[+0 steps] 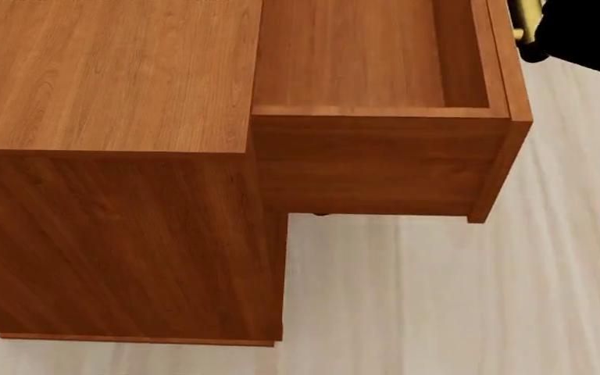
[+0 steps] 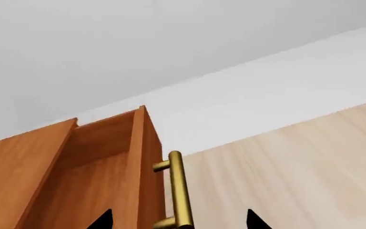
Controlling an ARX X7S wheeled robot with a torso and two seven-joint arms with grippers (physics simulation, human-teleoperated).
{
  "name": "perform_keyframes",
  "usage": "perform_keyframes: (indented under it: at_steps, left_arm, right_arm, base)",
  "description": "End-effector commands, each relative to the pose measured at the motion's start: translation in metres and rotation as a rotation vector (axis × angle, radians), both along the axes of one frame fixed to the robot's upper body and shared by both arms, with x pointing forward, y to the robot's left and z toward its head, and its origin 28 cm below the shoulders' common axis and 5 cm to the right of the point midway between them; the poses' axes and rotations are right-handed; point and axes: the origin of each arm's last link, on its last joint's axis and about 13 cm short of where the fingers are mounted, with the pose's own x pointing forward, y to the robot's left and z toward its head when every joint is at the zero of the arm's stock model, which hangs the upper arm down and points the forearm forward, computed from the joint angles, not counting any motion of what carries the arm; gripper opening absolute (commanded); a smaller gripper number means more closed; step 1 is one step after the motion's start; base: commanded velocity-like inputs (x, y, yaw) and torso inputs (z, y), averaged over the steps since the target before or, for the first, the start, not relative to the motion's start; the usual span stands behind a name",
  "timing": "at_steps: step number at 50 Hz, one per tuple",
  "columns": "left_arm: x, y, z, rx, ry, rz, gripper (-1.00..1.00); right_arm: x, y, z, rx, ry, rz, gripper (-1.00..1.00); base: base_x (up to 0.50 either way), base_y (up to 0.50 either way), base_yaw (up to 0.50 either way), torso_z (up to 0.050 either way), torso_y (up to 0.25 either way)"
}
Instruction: Close the bottom drawer of the cabinet and open the top drawer.
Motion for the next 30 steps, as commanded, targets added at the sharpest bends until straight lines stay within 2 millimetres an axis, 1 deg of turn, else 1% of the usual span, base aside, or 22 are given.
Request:
perform_keyframes:
  at_steps: [1, 5, 6, 8, 11, 12, 13, 17, 20, 25, 30]
  left_arm:
    - [0.000, 0.000, 0.000, 0.001, 0.000, -0.001, 1.00]
    - [0.000, 0.000, 0.000, 0.001, -0.001, -0.002, 1.00]
    - [0.000, 0.000, -0.005, 0.001, -0.001, -0.002, 1.00]
    - [0.000, 0.000, 0.000, 0.001, -0.002, -0.002, 1.00]
    - [0.000, 0.000, 0.000, 0.002, -0.001, -0.002, 1.00]
    - [0.000, 0.000, 0.000, 0.002, 0.000, -0.002, 1.00]
    - [0.000, 0.000, -0.005, 0.001, -0.001, -0.002, 1.00]
    - [0.000, 0.000, 0.000, 0.001, -0.002, -0.002, 1.00]
    - [0.000, 0.000, 0.000, 0.001, -0.001, -0.003, 1.00]
    - [0.000, 0.000, 0.000, 0.000, -0.001, -0.003, 1.00]
    - [0.000, 0.000, 0.000, -0.001, -0.001, -0.005, 1.00]
  right_arm:
    - [0.002, 0.019, 0.008, -0.165, -0.048, -0.041, 1.00]
    - [0.010, 0.023, 0.010, -0.185, -0.036, -0.037, 1.00]
    - [0.012, 0.024, 0.010, -0.179, -0.029, -0.028, 1.00]
    - [0.016, 0.026, 0.011, -0.182, -0.017, -0.016, 1.00]
    - [0.022, 0.028, 0.010, -0.180, 0.001, 0.008, 1.00]
    - [0.024, 0.029, 0.010, -0.174, 0.010, 0.023, 1.00]
    - [0.026, 0.030, 0.010, -0.162, 0.024, 0.053, 1.00]
    - [0.034, 0.033, 0.009, -0.143, 0.061, 0.129, 1.00]
    - [0.041, 0.033, 0.009, -0.140, 0.063, 0.114, 1.00]
    - [0.052, 0.036, 0.005, -0.133, 0.102, 0.170, 1.00]
    - [0.070, 0.039, -0.001, -0.157, 0.146, 0.144, 1.00]
  base:
    - [0.00, 0.00, 0.00, 0.000, 0.000]
    - [0.00, 0.00, 0.00, 0.000, 0.000]
    - [0.00, 0.00, 0.00, 0.000, 0.000]
    - [0.00, 0.00, 0.00, 0.000, 0.000]
    - [0.00, 0.00, 0.00, 0.000, 0.000]
    - [0.00, 0.00, 0.00, 0.000, 0.000]
    - [0.00, 0.00, 0.00, 0.000, 0.000]
    - [0.00, 0.00, 0.00, 0.000, 0.000]
    - [0.00, 0.00, 0.00, 0.000, 0.000]
    - [0.00, 0.00, 0.00, 0.000, 0.000]
    - [0.00, 0.00, 0.00, 0.000, 0.000]
